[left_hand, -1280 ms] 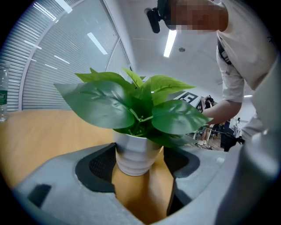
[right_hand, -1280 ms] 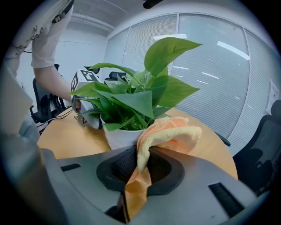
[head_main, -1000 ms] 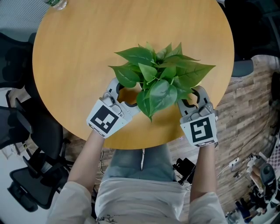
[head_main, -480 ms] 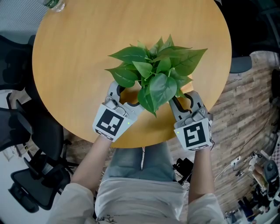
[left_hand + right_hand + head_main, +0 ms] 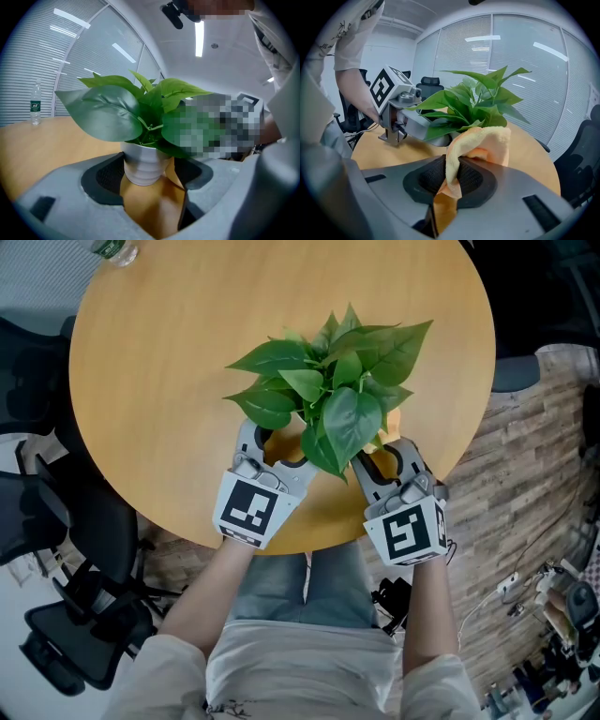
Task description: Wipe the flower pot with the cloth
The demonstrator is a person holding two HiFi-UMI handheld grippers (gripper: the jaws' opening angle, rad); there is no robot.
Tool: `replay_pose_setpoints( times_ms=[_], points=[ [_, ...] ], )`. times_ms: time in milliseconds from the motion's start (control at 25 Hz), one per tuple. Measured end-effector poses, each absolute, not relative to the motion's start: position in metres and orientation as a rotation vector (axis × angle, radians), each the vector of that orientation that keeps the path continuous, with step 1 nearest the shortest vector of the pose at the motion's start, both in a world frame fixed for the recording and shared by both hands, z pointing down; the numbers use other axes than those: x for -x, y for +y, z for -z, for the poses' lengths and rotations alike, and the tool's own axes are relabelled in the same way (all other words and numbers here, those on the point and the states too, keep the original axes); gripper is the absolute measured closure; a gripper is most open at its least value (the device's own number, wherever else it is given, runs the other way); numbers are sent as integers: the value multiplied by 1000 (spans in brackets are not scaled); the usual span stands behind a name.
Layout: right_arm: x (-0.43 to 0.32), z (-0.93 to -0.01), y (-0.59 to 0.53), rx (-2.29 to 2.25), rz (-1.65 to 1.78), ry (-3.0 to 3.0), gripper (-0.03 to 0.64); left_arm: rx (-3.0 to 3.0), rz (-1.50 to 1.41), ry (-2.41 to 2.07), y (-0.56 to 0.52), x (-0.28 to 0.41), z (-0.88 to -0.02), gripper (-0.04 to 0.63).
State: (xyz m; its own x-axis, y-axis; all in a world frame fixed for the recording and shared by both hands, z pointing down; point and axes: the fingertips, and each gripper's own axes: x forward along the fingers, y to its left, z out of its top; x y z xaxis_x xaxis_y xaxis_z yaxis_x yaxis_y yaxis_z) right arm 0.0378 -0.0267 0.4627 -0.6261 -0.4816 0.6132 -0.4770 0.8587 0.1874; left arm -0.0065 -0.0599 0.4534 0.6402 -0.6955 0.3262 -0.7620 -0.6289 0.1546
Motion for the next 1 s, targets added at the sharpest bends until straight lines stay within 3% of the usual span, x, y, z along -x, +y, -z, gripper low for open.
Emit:
replay_pose_setpoints(
  times_ms=[560, 1000],
  points=[
    [-36, -463, -26, -691, 9, -2351, 563, -2465, -303, -1328, -55, 7, -453, 256],
    [-37, -466, -31, -703, -41, -2372, 563, -2585, -311, -1016, -49, 24, -453, 224]
  ],
)
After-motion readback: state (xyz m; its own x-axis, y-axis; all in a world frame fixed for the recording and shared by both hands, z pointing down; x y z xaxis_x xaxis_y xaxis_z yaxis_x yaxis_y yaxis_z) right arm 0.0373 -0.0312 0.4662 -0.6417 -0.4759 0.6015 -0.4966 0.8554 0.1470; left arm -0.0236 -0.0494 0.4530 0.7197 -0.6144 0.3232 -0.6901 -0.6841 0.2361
